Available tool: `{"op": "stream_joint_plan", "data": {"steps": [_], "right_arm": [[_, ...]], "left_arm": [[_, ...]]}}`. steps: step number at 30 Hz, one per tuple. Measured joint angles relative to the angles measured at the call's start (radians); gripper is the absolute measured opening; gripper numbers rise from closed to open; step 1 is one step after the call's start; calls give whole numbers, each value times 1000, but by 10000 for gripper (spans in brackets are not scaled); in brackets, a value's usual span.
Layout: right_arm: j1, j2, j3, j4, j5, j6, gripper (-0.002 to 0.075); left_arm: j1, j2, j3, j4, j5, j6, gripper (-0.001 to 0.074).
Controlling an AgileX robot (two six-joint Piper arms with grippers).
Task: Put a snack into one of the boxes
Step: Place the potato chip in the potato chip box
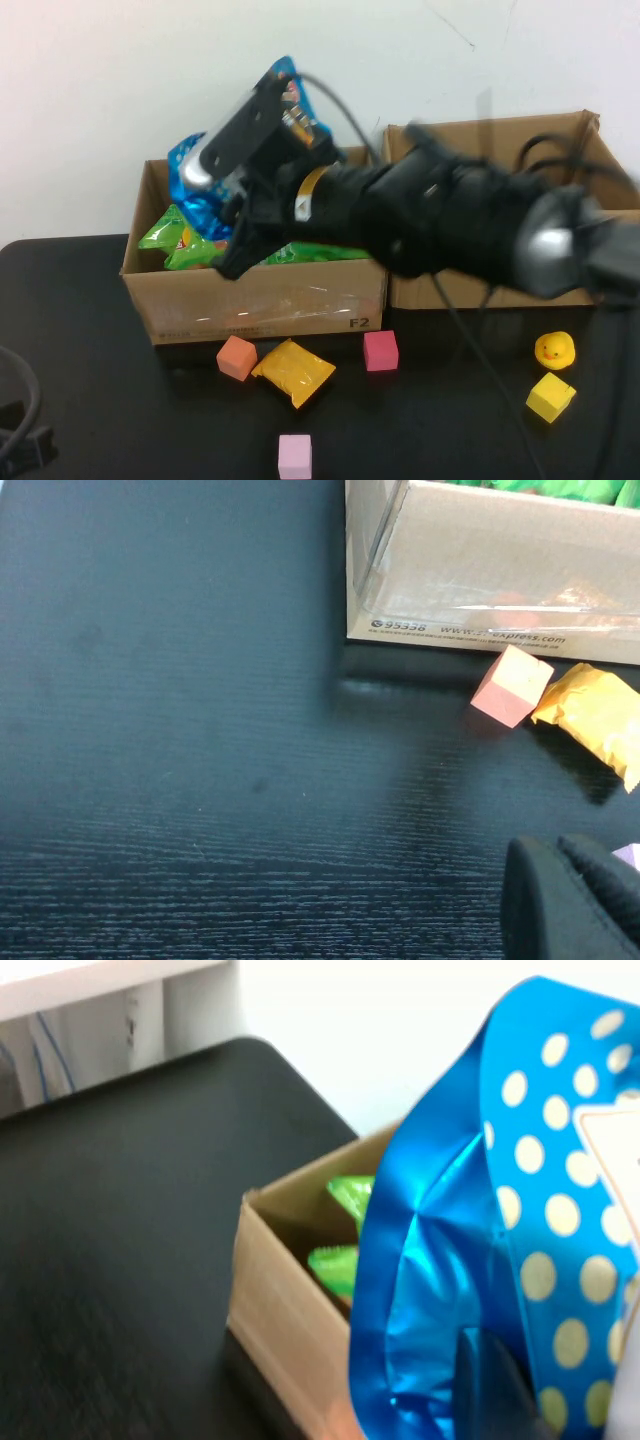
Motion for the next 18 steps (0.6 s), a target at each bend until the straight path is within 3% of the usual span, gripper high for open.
{"op": "stream_joint_plan", "data": {"steps": [5,13,18], "right_arm": [[0,130,-46,-2,-118,-18,237],[0,346,-304,-4,-62,-22,241],[0,420,-477,23,195,3,387]], "left_arm": [[0,0,0,-2,5,0,-2],[0,0,0,-5,6,0,-2],[0,0,0,-6,10,0,-2]]}}
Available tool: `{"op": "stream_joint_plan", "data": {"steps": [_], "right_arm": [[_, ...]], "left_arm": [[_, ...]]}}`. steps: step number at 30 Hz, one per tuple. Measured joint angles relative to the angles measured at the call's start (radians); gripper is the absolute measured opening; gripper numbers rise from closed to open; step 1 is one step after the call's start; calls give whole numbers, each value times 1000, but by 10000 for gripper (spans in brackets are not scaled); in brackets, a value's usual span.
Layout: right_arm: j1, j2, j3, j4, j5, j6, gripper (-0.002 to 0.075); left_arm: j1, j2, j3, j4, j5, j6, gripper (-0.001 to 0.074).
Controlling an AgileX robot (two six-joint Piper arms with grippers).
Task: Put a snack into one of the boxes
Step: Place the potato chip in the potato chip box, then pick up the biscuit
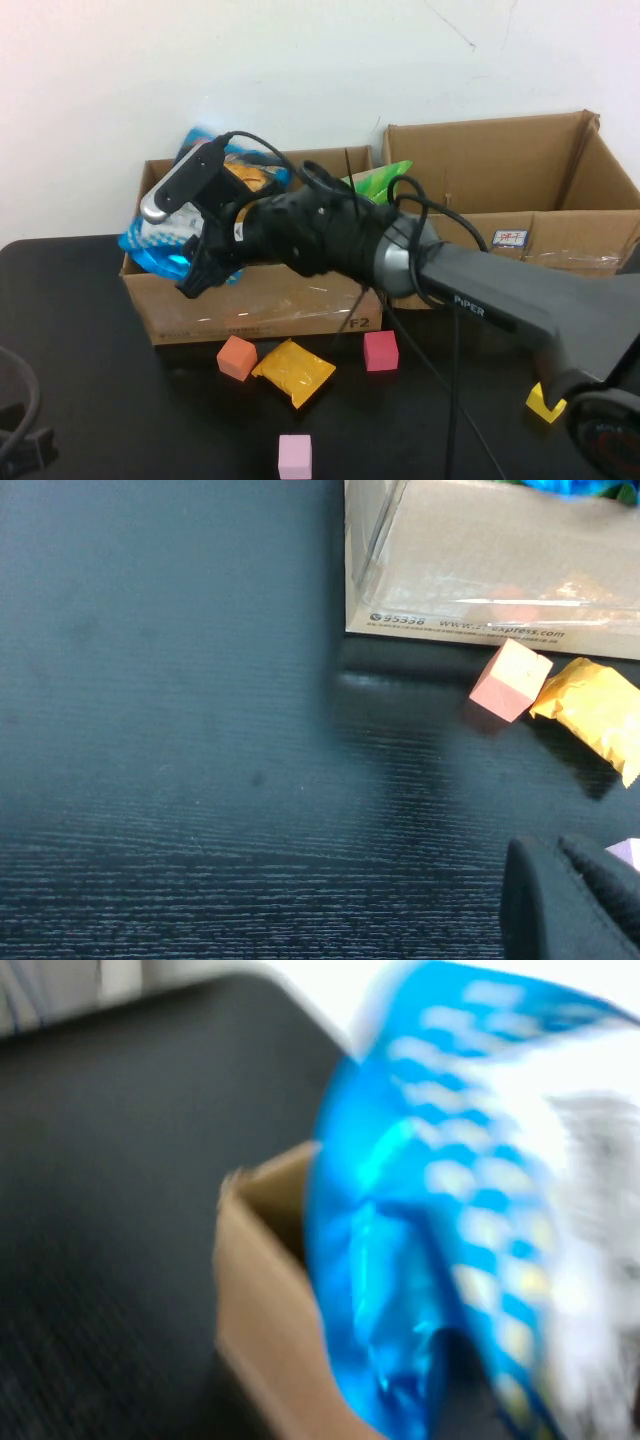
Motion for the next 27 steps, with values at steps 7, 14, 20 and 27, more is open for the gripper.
{"op": "stream_joint_plan", "data": {"steps": [7,14,20,27], "right_arm": [[0,-34,-87,11,135,42,449],[0,-168,-96,-65,287,42,426],[0,-359,-96,-145,620,-3,245],[0,-598,-96,-199,795,-29,19]], "left_arm": [[0,0,0,-1,0,3,-2],[0,0,0,-2,0,19,-2],[0,0,0,-2,2,20,-2],[0,0,0,30,11,42,-2]]}}
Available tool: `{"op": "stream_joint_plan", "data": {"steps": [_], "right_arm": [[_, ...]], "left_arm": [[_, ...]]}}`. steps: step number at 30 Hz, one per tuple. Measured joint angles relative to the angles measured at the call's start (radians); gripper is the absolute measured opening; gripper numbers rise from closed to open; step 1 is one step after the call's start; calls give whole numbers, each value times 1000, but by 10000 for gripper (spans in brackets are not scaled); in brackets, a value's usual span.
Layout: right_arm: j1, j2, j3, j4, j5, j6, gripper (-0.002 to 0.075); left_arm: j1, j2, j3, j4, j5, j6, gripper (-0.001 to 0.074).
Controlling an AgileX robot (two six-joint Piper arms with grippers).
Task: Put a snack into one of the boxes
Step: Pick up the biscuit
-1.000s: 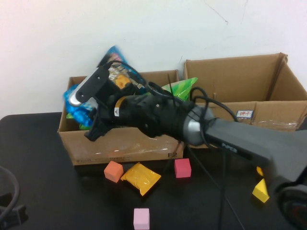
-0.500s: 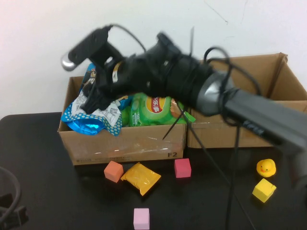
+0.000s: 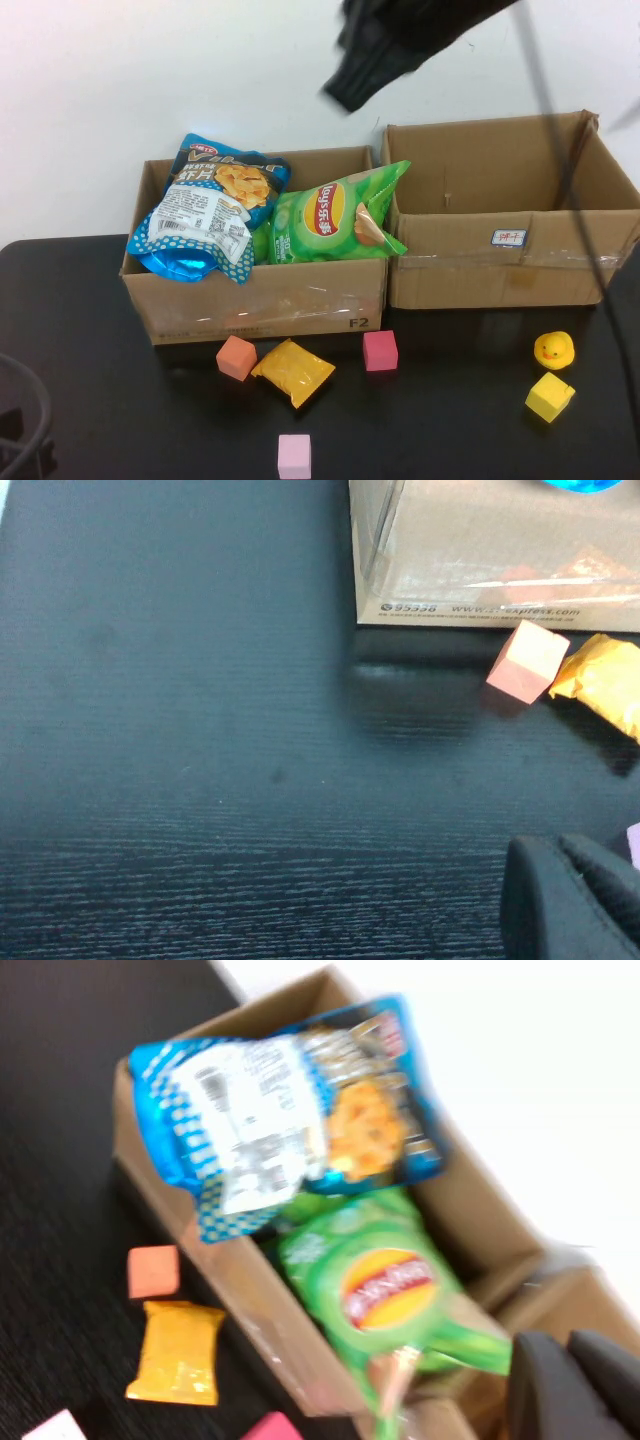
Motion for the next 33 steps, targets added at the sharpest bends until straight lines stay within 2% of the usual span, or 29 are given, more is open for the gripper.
{"op": "stream_joint_plan", "data": {"steps": [5,9,16,22,25,28,33], "right_arm": [[0,-142,9,-24,57,0,2],[0,-273,118,-106,40,40,0],[0,-545,513,-257,-80,168,0],[0,-743,822,-277,-121,258,-1],[0,-825,971,-277,-140,333,-1],[0,-911,1120,-277,-190,406,-1],[0,-1081,1386,-258,-341,531,-1]], "left_arm": [[0,0,0,-2,7,2,-2],[0,0,0,-11,7,6,-2],[0,0,0,-17,3,6,-2],[0,0,0,-37,1,10,-2],[0,0,0,-100,0,76,-2],[-5,0,0,-231,0,225,-2],[-108,5,0,-455,13,572,-2]]}}
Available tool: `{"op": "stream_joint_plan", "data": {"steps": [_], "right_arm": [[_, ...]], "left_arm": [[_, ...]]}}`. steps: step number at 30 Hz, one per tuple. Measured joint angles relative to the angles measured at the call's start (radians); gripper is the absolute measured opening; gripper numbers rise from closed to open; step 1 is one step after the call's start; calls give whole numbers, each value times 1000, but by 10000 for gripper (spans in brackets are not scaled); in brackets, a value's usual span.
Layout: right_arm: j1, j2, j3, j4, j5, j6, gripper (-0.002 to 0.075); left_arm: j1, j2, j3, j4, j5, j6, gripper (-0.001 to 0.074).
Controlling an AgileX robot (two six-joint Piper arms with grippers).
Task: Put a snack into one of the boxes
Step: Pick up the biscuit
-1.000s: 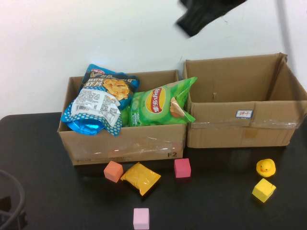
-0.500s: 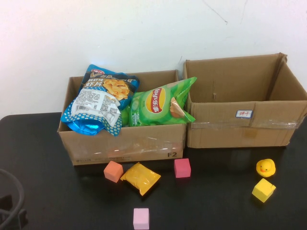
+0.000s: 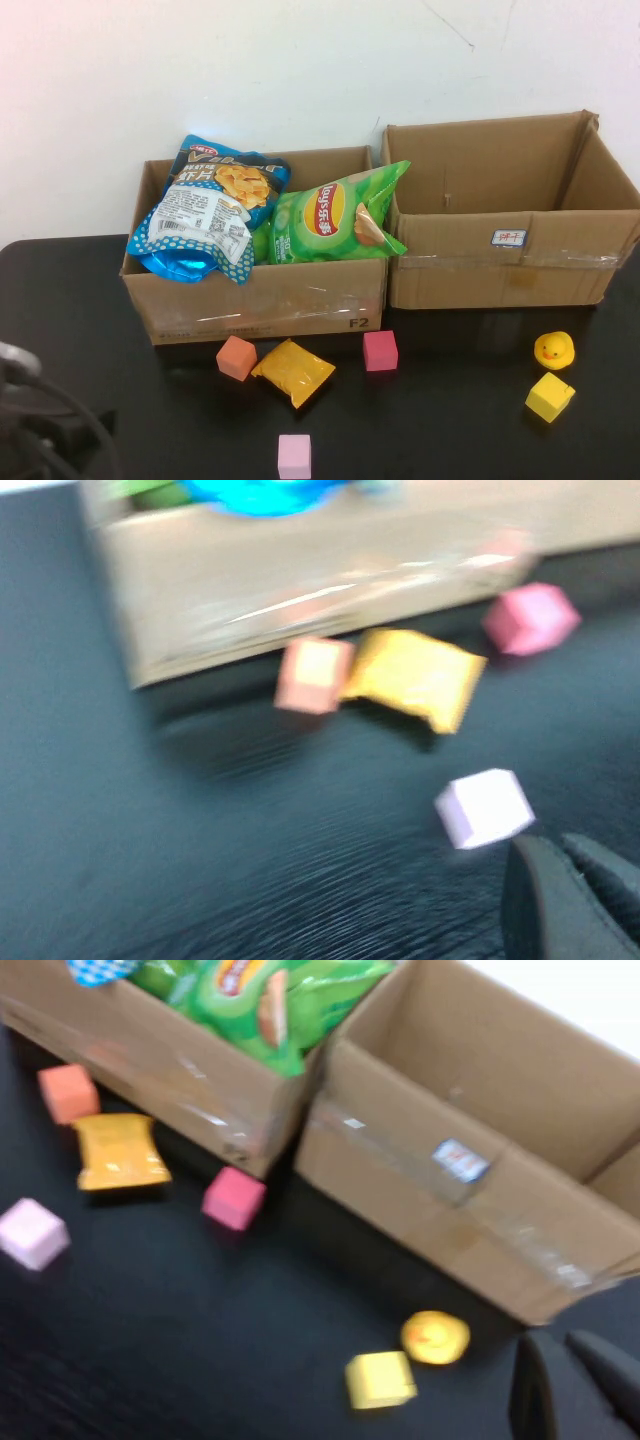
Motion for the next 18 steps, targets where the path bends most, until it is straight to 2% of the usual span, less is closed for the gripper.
{"op": "stream_joint_plan", "data": {"steps": [5,9,18], "right_arm": [[0,-128,195,26,-124,37,-1],[0,-169,277,40,-143,41,-1],[0,-176,297,45,3,41,-1]], "left_arm": [[-124,57,0,-74,-62,99,-2],[-229,171,-2,-132,-172,110,-2],[-464,538,-14,-175,-501,110,-2]]}}
